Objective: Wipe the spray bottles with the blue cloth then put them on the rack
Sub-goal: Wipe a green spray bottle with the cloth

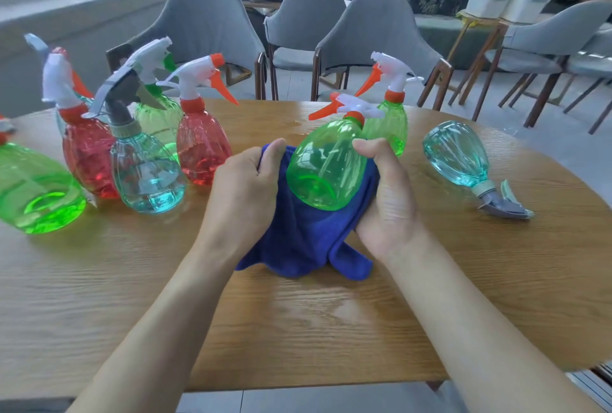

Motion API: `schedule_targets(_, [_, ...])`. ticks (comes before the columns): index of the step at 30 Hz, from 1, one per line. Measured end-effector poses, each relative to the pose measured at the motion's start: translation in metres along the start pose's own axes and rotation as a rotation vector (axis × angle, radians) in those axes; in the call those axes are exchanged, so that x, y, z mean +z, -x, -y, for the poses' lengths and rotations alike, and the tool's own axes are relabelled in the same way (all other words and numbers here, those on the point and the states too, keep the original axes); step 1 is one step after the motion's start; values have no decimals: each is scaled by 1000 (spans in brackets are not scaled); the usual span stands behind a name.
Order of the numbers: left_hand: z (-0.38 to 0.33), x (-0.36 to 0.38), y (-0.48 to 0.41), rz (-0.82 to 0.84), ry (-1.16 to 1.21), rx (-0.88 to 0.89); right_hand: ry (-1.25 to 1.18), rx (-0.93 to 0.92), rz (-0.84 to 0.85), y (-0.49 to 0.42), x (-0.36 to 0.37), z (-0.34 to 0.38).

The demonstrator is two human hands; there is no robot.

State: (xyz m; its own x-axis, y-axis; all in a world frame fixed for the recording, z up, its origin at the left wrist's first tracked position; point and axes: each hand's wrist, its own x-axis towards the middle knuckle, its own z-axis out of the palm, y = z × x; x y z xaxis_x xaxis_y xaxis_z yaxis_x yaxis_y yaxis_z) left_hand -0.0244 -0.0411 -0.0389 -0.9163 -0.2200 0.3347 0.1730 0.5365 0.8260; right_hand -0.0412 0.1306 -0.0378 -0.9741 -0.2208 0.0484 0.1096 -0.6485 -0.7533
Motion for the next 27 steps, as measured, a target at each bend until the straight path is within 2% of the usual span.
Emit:
schedule_targets(5, [0, -2, 0, -61, 30, 63, -17, 69, 44, -1, 0, -9])
schedule_targets(12, [-6, -8, 2, -181, 113, 109, 145, 114, 70, -2, -3, -17])
schedule_targets(16, [-18, -5, 14, -72, 269, 175, 184, 79, -14, -6, -5, -21])
schedule_targets(21, [-21, -7, 14, 24, 528, 108, 275, 9, -87, -4, -3, -17])
schedule_targets(27, [-20, 11, 21, 64, 416, 144, 491, -133, -83, 6, 5, -26])
